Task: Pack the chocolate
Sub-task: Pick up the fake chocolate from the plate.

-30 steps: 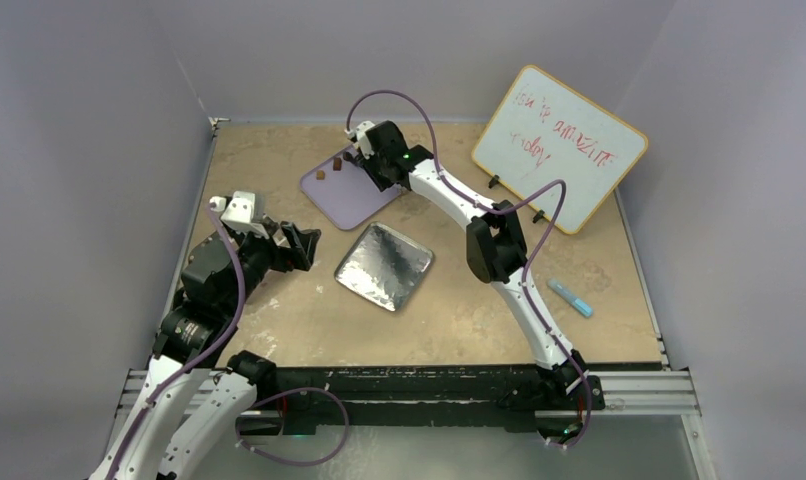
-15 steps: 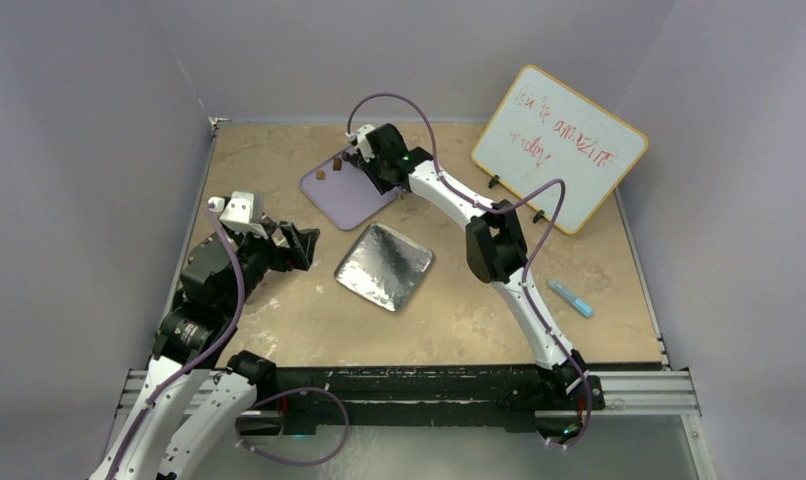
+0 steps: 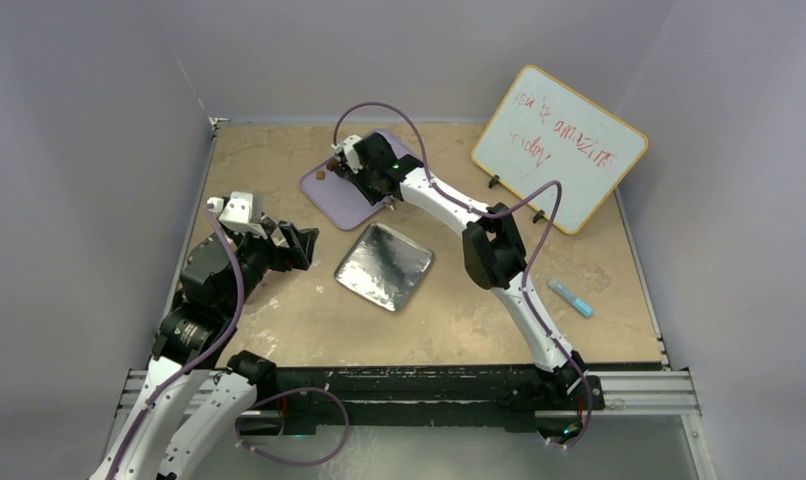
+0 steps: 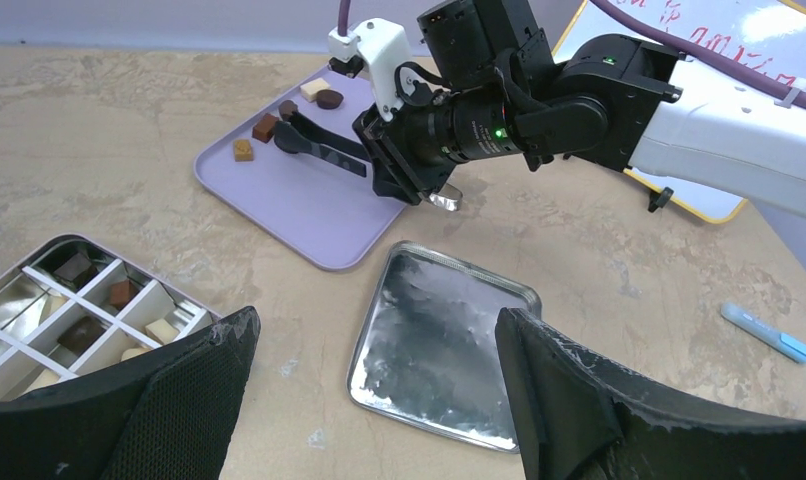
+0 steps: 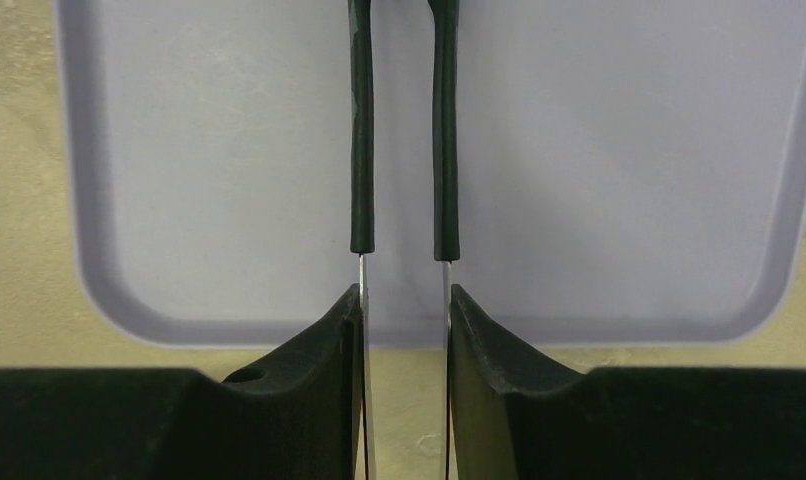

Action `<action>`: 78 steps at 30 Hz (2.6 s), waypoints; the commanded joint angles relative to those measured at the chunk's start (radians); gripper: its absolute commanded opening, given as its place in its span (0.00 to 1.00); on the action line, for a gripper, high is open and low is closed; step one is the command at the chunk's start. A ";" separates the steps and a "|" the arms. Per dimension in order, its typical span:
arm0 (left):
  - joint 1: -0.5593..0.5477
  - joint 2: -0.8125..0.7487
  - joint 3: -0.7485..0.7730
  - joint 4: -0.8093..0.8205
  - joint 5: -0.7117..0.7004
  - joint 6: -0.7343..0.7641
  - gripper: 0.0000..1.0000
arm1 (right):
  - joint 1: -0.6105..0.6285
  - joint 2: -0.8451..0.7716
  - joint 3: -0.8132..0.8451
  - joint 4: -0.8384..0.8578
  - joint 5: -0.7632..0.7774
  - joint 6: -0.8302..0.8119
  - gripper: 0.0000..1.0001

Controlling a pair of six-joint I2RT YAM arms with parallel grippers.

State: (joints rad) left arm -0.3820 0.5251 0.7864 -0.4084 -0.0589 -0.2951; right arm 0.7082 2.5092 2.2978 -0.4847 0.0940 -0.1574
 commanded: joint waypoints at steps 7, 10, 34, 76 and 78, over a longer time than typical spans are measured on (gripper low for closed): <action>-0.001 -0.014 -0.009 0.018 -0.021 0.004 0.86 | 0.013 -0.059 0.025 -0.003 0.025 0.002 0.35; -0.001 -0.020 -0.009 0.017 -0.028 0.003 0.86 | 0.013 -0.040 0.041 -0.008 0.024 0.004 0.39; -0.001 -0.040 -0.012 0.014 -0.054 0.002 0.86 | 0.024 0.054 0.139 -0.068 0.028 -0.007 0.39; 0.000 -0.101 -0.025 0.033 -0.103 0.003 0.86 | 0.128 -0.263 -0.238 0.170 -0.156 0.163 0.22; 0.000 -0.105 -0.024 0.034 -0.105 0.003 0.86 | 0.137 -0.259 -0.231 0.187 -0.186 0.200 0.22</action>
State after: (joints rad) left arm -0.3820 0.4320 0.7700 -0.4084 -0.1455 -0.2951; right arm 0.8280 2.3009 2.0647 -0.3759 -0.0223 -0.0383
